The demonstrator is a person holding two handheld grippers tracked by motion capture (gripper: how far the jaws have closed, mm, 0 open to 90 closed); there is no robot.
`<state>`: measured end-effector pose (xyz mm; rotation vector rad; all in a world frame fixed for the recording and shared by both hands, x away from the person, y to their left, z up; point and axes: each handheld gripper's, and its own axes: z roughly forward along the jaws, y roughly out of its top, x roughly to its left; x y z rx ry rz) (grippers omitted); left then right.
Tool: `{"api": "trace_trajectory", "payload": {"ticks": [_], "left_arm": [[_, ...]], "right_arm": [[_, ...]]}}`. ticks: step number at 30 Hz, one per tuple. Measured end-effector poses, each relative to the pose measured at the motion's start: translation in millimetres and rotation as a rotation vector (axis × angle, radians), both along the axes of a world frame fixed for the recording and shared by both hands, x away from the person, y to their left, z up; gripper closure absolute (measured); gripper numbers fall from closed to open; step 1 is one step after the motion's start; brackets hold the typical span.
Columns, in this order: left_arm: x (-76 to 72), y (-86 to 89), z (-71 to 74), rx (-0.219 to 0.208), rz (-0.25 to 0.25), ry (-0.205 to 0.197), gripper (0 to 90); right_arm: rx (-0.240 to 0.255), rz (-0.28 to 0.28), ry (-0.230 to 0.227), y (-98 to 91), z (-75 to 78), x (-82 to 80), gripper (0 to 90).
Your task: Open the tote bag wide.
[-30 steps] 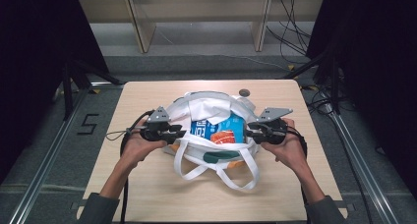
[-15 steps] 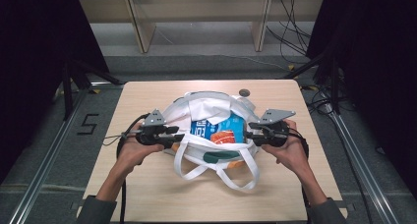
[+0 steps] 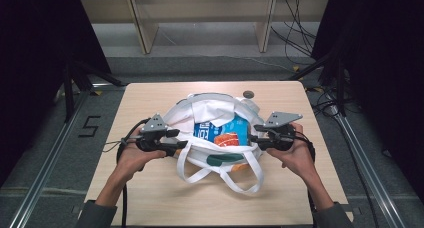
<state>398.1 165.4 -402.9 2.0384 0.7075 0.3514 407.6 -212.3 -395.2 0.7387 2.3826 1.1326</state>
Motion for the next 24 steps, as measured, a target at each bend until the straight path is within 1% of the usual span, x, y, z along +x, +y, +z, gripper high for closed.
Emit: {"api": "trace_trajectory", "payload": {"ticks": [1, 2, 3, 4, 5, 6, 7, 8, 9, 10, 11, 12, 14, 15, 16, 18, 19, 20, 21, 22, 23, 24], "left_arm": [[-0.3, -0.2, -0.1, 0.003, -0.001, -0.004, 44.5], [-1.2, -0.5, -0.4, -0.002, -0.004, 0.005, 43.8], [-2.2, -0.7, -0.2, -0.004, -0.009, 0.002, 43.7], [-2.5, -0.1, 0.0, -0.003, -0.022, -0.003, 43.3], [-4.4, -0.3, -0.1, -0.007, -0.012, -0.004, 42.4], [-4.8, 0.4, 0.5, 0.000, -0.012, -0.010, 40.8], [-5.6, 0.3, 0.5, -0.007, 0.003, -0.006, 38.3], [-5.9, 1.5, 1.6, -0.002, 0.018, -0.009, 36.6], [-5.8, 2.5, 1.7, -0.011, 0.013, -0.012, 37.0], [-5.9, 3.3, 1.5, -0.021, 0.005, -0.006, 37.1], [-7.0, 3.8, 1.3, -0.023, 0.013, -0.004, 37.0], [-7.4, 4.5, 1.5, -0.014, 0.010, -0.005, 36.6], [-9.0, 4.8, 0.2, -0.022, 0.018, 0.002, 34.8], [-9.7, 5.2, 0.1, -0.021, 0.023, 0.001, 33.9], [-10.0, 5.6, -0.2, -0.026, 0.018, 0.001, 33.2], [-12.2, 6.4, 0.0, -0.026, 0.022, -0.002, 32.9], [-13.2, 6.5, -0.9, -0.037, 0.024, -0.001, 32.7], [-13.3, 7.6, -1.0, -0.033, 0.015, -0.006, 32.4], [-13.9, 7.9, -1.9, -0.037, 0.017, -0.008, 31.9], [-15.4, 7.9, -2.0, -0.037, 0.026, 0.003, 31.5], [-16.1, 7.8, -3.0, -0.043, 0.026, 0.004, 31.3], [-16.8, 8.0, -3.0, -0.037, 0.027, 0.006, 31.1]], "right_arm": [[-0.001, 0.002, -0.002, -0.2, -0.3, 0.0, 56.8], [-0.001, 0.004, -0.004, -0.4, -0.3, -0.1, 56.4], [-0.001, 0.009, -0.009, -0.6, -0.9, 0.0, 55.8], [0.007, -0.009, 0.000, -0.7, -0.9, -1.7, 54.9], [0.010, -0.012, -0.001, -0.9, -1.3, -2.1, 53.6], [0.009, -0.013, -0.003, -2.1, -1.0, -2.5, 52.6], [0.008, -0.019, 0.001, -2.8, -0.7, -3.6, 51.5], [0.006, -0.009, -0.009, -3.5, -1.1, -3.0, 50.0], [0.016, -0.013, -0.006, -4.5, -1.3, -2.8, 48.7], [0.024, -0.032, 0.020, -5.3, -0.8, -4.5, 48.1], [0.022, -0.031, 0.021, -6.4, -0.4, -5.1, 47.9], [0.029, -0.034, 0.015, -6.0, -1.3, -6.2, 47.0], [0.028, -0.030, 0.007, -7.6, -1.2, -6.7, 46.0], [0.037, -0.041, 0.023, -6.9, -1.2, -9.2, 45.5], [0.032, -0.032, 0.016, -7.6, -1.0, -9.3, 45.0], [0.036, -0.032, 0.017, -8.3, -0.9, -11.3, 44.5], [0.028, -0.022, 0.008, -9.9, -0.2, -11.0, 44.3], [0.029, -0.021, 0.006, -10.3, -0.3, -12.2, 44.0], [0.033, -0.031, 0.002, -11.1, -0.4, -13.4, 43.8], [0.035, -0.035, 0.011, -11.9, -0.5, -14.7, 43.5], [0.039, -0.040, 0.006, -12.7, -0.7, -15.4, 43.0], [0.044, -0.034, 0.018, -13.4, -0.8, -15.9, 42.8]]}}
